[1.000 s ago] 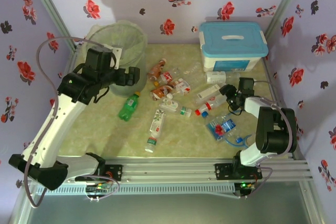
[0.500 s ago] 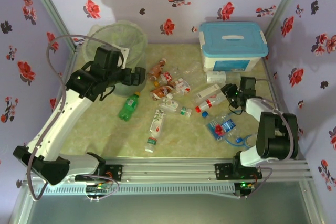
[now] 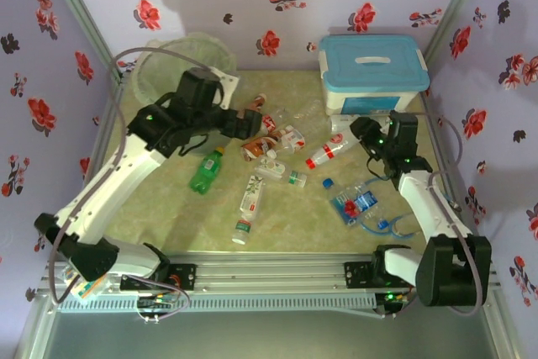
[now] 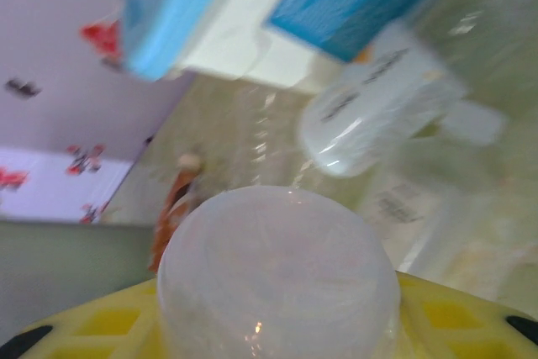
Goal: Put the plastic bottles in the bin
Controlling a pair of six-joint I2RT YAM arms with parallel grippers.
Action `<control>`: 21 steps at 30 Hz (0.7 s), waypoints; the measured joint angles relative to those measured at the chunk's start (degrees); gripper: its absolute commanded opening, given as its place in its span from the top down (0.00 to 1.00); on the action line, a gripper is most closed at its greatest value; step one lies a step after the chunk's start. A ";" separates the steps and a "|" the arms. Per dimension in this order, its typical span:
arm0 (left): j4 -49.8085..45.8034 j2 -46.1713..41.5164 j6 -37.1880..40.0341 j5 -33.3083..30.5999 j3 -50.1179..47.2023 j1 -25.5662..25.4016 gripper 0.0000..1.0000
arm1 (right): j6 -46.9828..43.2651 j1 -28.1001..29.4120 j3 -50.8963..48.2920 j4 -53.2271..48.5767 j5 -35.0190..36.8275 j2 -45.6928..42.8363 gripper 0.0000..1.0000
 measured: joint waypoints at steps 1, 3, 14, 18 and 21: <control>0.87 1.60 0.00 1.07 0.28 -1.07 0.00 | -0.02 1.66 0.83 0.04 -0.39 -0.26 0.49; 2.34 4.55 -0.02 2.84 0.76 -2.80 0.00 | -0.02 4.57 2.40 1.25 -1.57 -0.39 0.49; 9.86 15.50 -3.21 12.57 3.45 -5.88 0.00 | -0.37 13.00 5.60 11.02 -8.66 0.20 0.49; 12.09 17.31 -4.96 14.38 3.85 -6.69 0.00 | 0.59 13.38 5.60 13.81 -10.29 1.33 0.49; 13.14 18.93 -5.60 15.19 4.02 -7.52 0.01 | 1.57 13.38 5.60 15.78 -10.88 1.86 0.49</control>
